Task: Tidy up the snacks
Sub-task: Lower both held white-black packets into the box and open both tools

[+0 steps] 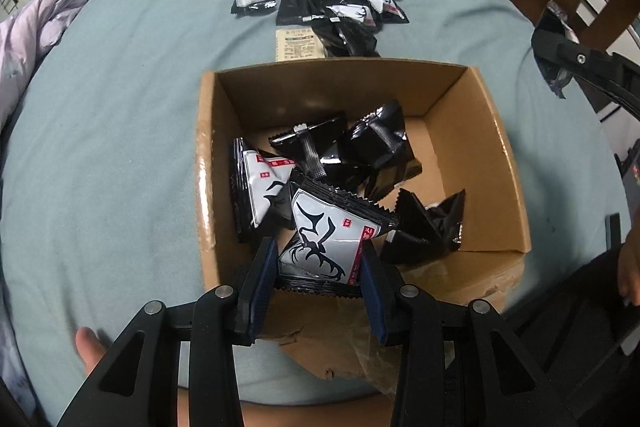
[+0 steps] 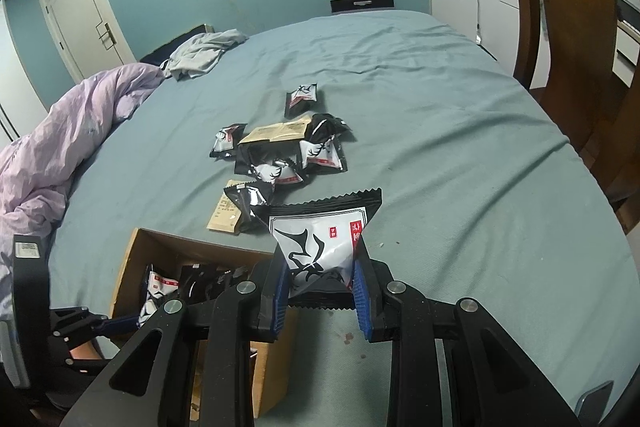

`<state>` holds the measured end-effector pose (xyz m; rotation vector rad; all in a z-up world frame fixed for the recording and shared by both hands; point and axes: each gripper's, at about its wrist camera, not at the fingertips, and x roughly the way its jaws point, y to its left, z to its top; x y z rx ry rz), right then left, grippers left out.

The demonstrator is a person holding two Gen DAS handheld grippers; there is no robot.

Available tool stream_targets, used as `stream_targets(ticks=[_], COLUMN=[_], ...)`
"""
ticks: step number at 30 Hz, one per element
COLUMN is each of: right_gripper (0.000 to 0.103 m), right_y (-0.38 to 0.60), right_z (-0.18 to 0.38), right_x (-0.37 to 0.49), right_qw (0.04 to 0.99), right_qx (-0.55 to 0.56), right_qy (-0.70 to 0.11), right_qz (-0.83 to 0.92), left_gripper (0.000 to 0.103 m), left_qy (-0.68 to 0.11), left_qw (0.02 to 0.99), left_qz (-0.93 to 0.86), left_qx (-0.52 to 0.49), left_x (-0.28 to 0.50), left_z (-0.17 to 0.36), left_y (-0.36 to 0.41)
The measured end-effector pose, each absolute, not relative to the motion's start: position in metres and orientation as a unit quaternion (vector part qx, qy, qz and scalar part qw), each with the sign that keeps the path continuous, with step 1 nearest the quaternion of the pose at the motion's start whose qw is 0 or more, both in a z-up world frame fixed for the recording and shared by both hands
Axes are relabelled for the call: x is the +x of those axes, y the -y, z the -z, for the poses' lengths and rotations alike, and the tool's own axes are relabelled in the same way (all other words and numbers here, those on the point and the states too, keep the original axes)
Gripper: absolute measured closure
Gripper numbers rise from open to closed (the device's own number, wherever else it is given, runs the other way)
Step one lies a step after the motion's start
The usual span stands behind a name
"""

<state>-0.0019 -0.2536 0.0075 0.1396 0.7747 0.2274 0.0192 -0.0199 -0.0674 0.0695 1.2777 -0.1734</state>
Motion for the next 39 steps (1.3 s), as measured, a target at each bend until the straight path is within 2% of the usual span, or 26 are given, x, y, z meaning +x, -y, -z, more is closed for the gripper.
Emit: stream_targets(ticks=[5, 8, 10, 13, 15, 23, 31, 39], right_gripper=[0.077, 0.077, 0.077, 0.077, 0.077, 0.077, 0.077, 0.069], right_y=[0.249, 0.245, 0.245, 0.244, 0.241, 0.22, 0.197, 0.183], right_z=[-0.01, -0.011, -0.012, -0.012, -0.011, 0.002, 0.013, 0.026], right_x=[-0.007, -0.01, -0.013, -0.016, -0.015, 0.009, 0.025, 0.03], right_qw=[0.917, 0.916, 0.913, 0.907, 0.903, 0.881, 0.884, 0.874], right_qx=[0.061, 0.055, 0.058, 0.064, 0.06, 0.057, 0.035, 0.016], right_qy=[-0.375, -0.378, -0.381, -0.387, -0.395, -0.435, -0.433, -0.457], right_qz=[-0.119, -0.124, -0.132, -0.149, -0.155, -0.176, -0.171, -0.161], left_gripper=[0.06, 0.049, 0.037, 0.027, 0.024, 0.024, 0.024, 0.024], left_qy=[-0.595, -0.59, -0.577, -0.546, -0.529, -0.516, -0.511, -0.508], left_qw=[0.8, 0.802, 0.81, 0.832, 0.844, 0.856, 0.858, 0.86], left_qz=[0.077, 0.091, 0.103, 0.098, 0.086, 0.041, 0.052, 0.049], left_qx=[0.016, 0.019, 0.018, 0.011, 0.007, -0.005, -0.016, -0.02], left_x=[0.02, 0.019, 0.018, 0.015, 0.014, 0.022, 0.024, 0.024], left_z=[0.067, 0.061, 0.049, 0.03, 0.019, 0.01, 0.008, 0.006], left_y=[0.015, 0.017, 0.017, 0.008, -0.001, -0.024, -0.026, -0.028])
